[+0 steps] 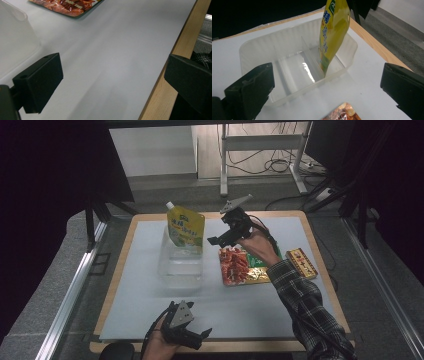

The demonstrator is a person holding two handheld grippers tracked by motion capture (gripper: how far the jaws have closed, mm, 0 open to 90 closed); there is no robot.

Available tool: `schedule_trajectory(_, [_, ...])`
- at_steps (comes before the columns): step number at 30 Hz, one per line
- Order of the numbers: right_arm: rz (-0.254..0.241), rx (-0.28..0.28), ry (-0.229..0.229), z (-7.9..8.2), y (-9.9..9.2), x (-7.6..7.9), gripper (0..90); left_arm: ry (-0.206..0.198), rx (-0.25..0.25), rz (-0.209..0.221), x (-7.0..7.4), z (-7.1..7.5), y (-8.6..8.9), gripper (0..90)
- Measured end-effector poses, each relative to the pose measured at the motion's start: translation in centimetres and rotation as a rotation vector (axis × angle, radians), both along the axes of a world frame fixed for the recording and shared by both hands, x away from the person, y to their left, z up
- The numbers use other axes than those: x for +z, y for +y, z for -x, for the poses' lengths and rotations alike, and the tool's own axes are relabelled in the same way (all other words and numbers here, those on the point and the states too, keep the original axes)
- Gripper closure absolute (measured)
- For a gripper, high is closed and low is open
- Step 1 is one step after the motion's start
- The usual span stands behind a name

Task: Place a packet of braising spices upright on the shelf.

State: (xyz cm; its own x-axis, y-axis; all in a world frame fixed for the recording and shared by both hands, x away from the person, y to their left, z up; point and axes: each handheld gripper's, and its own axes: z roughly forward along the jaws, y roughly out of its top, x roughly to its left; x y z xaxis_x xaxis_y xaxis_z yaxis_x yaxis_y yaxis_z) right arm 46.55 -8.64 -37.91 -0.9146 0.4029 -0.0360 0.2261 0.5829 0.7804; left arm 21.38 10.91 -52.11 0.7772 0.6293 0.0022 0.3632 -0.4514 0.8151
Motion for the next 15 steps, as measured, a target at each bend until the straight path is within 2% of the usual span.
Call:
schedule_trajectory(4, [0.012, -0.020, 0.003, 0.5, -0.7, -0.4, 0.0, 0.000, -0.003, -0.006, 0.0, 0.0, 0.0, 1.8])
schedule_trajectory(15, [0.006, -0.045, -0.002, 2.3, -2.5, -2.0, 0.0, 0.000, -0.005, -0.014, -0.1, 0.0, -0.2, 1.8])
